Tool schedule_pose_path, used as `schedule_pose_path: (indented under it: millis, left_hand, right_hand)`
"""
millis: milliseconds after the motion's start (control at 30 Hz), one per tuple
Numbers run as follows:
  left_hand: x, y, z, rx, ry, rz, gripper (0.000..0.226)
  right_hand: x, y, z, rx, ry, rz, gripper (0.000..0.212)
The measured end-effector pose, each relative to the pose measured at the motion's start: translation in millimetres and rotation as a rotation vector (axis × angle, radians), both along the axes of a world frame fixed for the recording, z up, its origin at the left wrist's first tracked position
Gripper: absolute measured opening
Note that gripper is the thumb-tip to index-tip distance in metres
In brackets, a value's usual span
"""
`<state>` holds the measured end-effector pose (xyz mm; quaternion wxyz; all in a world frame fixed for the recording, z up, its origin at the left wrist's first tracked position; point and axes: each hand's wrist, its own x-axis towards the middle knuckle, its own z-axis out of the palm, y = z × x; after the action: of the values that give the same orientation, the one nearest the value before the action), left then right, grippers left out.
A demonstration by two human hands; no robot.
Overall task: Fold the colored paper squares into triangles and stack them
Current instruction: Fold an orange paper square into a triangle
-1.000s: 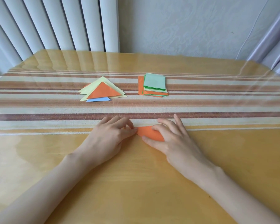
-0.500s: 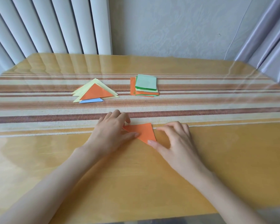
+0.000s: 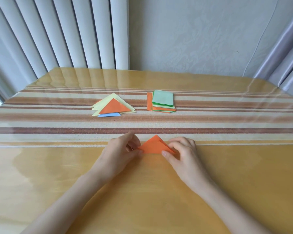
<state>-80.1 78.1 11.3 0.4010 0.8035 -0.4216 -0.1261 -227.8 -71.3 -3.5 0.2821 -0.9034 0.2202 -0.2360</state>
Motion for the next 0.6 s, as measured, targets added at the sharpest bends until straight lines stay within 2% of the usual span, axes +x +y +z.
schedule_pose_path:
  millis: [167, 300, 400, 467, 600]
  left_hand:
    - [33.2, 20.1, 11.1, -0.191, 0.143, 0.167, 0.014]
    - [70.4, 20.1, 13.9, -0.263, 0.149, 0.360, 0.015]
    - [96.0, 13.4, 9.3, -0.191, 0.037, 0.499, 0.017]
    - [107.9, 6.9, 6.9, -0.132, -0.017, 0.565, 0.016]
    - [122.9, -4.9, 0.2, 0.024, -0.153, 0.610, 0.018]
  right_hand:
    - [44.5, 9.4, 31.4, 0.295, -0.112, 0.077, 0.019]
    - [109.8, 7.3, 29.2, 0.395, -0.050, -0.045, 0.021]
    - [149.5, 5.6, 23.6, 0.331, 0.029, -0.145, 0.022]
    - [166.4, 4.7, 22.7, 0.227, 0.059, -0.177, 0.016]
    - [186.8, 0.1, 15.6, 0.006, 0.126, -0.232, 0.018]
